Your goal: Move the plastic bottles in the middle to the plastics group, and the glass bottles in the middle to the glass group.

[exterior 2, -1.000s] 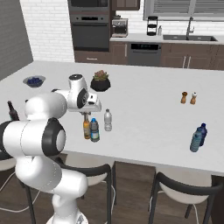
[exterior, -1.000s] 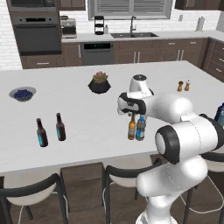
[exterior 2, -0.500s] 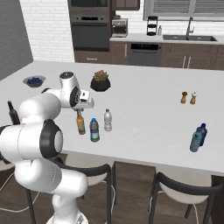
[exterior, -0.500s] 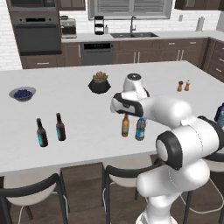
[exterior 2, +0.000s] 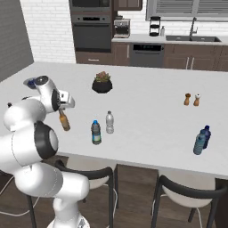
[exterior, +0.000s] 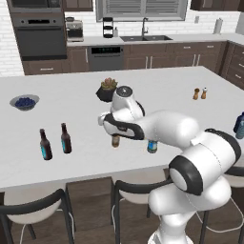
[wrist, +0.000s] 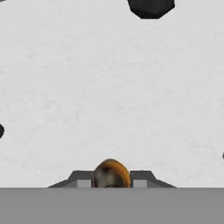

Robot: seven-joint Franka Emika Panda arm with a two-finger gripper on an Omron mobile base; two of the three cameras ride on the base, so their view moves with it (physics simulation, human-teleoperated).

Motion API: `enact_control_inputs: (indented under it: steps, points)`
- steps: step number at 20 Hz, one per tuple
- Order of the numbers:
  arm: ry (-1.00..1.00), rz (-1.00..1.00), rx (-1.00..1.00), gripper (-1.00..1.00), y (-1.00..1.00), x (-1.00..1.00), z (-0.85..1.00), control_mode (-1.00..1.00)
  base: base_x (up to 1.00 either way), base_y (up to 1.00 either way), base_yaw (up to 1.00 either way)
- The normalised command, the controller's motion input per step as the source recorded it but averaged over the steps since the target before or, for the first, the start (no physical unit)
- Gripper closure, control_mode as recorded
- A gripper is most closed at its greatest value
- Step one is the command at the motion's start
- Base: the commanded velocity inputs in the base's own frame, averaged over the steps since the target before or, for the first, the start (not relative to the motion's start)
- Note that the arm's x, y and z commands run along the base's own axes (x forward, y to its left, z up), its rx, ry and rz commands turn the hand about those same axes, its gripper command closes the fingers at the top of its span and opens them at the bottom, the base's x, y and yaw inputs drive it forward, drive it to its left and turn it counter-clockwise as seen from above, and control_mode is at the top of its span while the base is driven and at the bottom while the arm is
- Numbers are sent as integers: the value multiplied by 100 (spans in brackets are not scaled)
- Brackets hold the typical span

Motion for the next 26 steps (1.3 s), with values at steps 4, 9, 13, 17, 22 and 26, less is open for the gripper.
enact_control_inputs:
  steps: [4, 9, 13, 17, 22, 26]
  points:
    - [-4, 7, 5, 100, 72, 0, 27, -100, 0, 0, 0]
    - [4, 7, 1, 100, 40, 0, 21, -100, 0, 0, 0]
    - [5, 8, 0, 100, 14, -4, -1, -100, 0, 0, 0]
    - [11, 7, 0, 100, 9, -11, -8, -100, 0, 0, 0]
    - [4, 9, 0, 100, 19, -3, -11, -100, 0, 0, 0]
    - [0, 5, 0, 100, 33, 0, -11, -100, 0, 0, 0]
